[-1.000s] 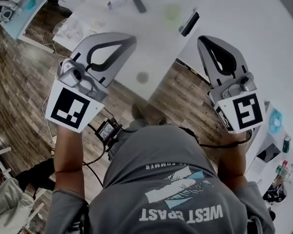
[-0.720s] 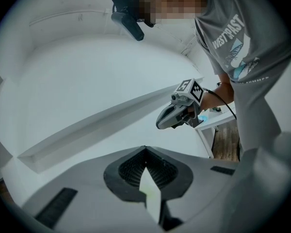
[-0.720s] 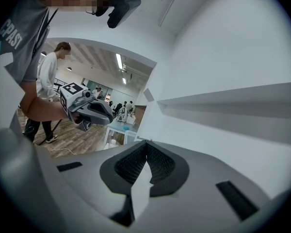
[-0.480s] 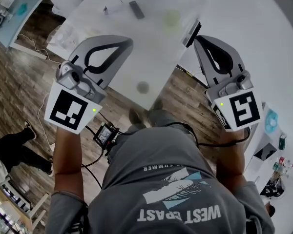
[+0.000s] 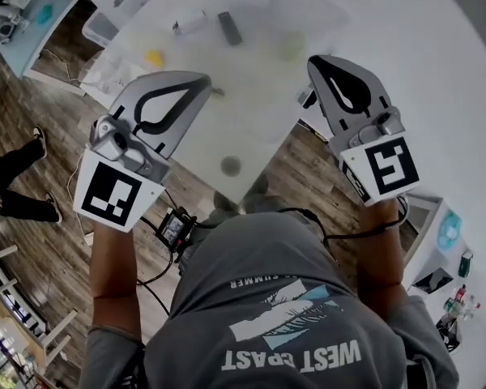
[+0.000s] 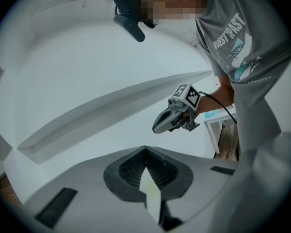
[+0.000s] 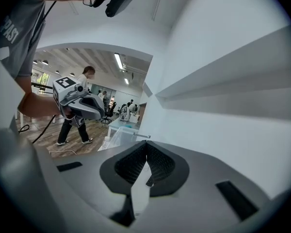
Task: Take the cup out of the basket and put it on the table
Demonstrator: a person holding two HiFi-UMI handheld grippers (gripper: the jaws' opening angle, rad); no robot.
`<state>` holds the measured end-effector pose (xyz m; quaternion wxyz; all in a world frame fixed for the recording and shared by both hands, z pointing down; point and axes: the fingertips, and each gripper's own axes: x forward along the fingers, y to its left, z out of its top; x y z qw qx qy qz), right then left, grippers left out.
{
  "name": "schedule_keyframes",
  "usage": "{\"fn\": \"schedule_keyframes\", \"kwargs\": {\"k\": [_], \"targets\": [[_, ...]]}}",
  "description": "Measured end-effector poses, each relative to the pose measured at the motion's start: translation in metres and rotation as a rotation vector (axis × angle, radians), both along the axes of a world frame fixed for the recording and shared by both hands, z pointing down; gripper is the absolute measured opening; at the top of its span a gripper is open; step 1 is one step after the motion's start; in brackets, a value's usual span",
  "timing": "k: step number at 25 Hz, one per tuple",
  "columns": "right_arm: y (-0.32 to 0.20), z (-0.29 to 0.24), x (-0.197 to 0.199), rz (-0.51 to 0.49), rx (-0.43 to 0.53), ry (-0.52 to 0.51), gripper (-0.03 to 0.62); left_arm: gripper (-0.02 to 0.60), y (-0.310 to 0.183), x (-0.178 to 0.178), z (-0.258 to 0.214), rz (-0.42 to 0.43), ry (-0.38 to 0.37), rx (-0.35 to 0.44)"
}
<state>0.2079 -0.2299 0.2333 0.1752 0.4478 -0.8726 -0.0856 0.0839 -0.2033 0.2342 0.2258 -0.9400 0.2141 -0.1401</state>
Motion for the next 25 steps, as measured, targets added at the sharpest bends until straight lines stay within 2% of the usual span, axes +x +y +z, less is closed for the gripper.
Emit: {"fn": "schedule_keyframes", "kwargs": {"k": [7,15,20,25], "targets": [[-0.050,0.023,0.019,-0.038,-0.060,-0.011,0.012,0.009,-0.017,0.016,0.006,-0.088,-0.008,-0.027],[-0.126,0.060,0.020,0.012,-0.174,0.058,0.014,0.009,-0.041,0.002,0.009,-0.102,0.004,-0.035],[-0.175,0.105,0.022,0.076,-0.321,0.097,0.038,0.009,-0.062,-0.010,0.016,-0.092,0.041,-0.054],[-0.216,0.160,0.029,0.147,-0.512,0.161,0.075,0.009,-0.078,-0.022,0.018,-0.077,0.061,-0.060]]}}
